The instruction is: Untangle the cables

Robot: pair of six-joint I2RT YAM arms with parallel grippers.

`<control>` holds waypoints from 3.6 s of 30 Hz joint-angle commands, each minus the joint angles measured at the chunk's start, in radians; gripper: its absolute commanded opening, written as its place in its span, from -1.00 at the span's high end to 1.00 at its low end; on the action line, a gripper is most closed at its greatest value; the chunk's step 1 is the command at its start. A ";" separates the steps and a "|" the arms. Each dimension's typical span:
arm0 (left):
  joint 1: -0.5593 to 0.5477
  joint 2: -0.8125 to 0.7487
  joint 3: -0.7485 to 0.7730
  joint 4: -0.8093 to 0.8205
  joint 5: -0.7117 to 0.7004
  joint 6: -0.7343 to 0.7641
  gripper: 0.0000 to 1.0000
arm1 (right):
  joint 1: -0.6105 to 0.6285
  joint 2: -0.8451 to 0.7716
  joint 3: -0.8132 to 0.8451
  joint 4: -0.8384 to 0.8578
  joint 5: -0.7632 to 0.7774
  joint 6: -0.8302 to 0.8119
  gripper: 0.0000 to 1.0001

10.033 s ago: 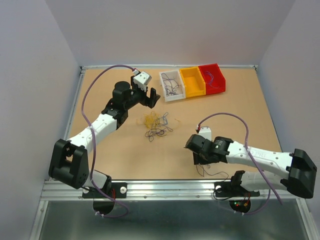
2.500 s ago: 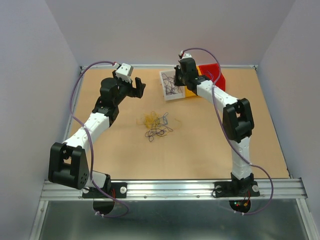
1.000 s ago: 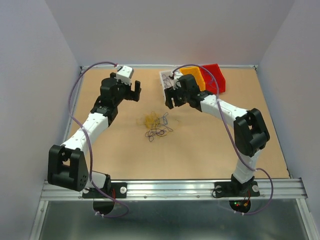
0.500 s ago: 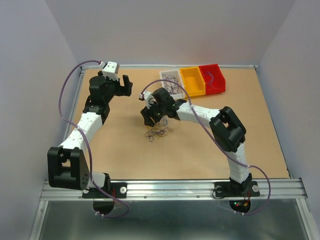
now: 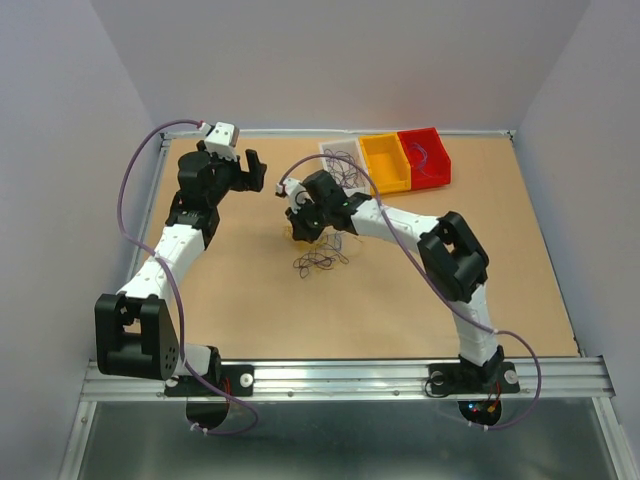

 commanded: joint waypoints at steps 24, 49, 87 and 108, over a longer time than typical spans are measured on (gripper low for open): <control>0.005 -0.272 -0.253 0.387 0.638 -0.009 -0.91 | 0.001 -0.608 -0.313 0.410 0.024 0.220 0.99; -0.050 -0.200 -0.210 0.387 0.697 -0.027 1.00 | 0.001 -0.650 -0.383 0.422 -0.009 0.216 0.56; 0.103 -0.111 -0.095 0.212 0.238 -0.099 -0.40 | 0.032 -0.159 -0.114 0.195 -0.100 0.187 -0.34; 0.097 -0.126 -0.121 0.250 0.362 -0.076 -0.40 | 0.072 -0.292 -0.128 0.110 -0.244 0.115 0.99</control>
